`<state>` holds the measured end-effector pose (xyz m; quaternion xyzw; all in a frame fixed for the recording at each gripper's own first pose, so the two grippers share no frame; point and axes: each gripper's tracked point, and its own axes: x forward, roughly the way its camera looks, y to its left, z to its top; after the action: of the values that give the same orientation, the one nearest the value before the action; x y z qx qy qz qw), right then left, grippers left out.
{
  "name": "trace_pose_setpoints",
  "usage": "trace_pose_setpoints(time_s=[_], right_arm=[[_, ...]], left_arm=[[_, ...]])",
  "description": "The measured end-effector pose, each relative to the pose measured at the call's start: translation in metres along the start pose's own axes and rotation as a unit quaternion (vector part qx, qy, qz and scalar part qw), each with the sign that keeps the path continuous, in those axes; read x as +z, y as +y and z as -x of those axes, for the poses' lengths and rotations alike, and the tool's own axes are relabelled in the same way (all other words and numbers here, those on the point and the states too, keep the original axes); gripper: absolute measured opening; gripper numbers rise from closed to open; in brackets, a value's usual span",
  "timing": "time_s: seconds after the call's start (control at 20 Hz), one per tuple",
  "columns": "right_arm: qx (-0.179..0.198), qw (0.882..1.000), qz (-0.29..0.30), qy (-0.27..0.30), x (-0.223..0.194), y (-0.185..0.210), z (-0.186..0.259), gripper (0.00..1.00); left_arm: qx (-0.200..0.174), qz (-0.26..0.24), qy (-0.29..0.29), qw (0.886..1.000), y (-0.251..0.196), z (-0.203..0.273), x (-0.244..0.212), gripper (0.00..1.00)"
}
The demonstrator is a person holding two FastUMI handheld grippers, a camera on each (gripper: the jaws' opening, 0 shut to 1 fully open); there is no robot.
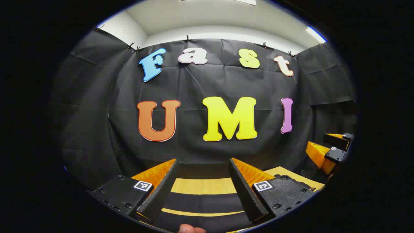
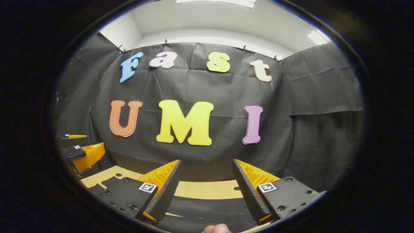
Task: Grasp the waist and the cuffs of the jeans and fold them to make the two legs overlap; first hold the waist and fold one-third of the jeans toward the cuffs, then hold the cuffs and fold the remaining one-third in the same direction to finish folding.
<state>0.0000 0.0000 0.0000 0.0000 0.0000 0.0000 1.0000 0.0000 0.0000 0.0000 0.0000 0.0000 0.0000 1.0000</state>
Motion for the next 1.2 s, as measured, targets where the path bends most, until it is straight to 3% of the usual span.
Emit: trace_pose_setpoints(time_s=[1.1, 1.15, 1.2], right_arm=[[0.009, 1.0, 0.008, -0.002, 0.002, -0.01, -0.02, 0.97], [0.008, 1.0, 0.008, -0.002, 0.002, -0.014, -0.022, 0.97], [0.005, 1.0, 0.008, -0.002, 0.003, -0.018, -0.025, 0.97]], left_arm=[[0.002, -0.011, 0.008, 1.0, -0.005, -0.018, -0.009, 0.98], [0.001, -0.011, 0.009, 1.0, -0.006, -0.02, -0.01, 0.89], [0.003, -0.01, 0.012, 1.0, -0.005, -0.021, -0.012, 0.98]])
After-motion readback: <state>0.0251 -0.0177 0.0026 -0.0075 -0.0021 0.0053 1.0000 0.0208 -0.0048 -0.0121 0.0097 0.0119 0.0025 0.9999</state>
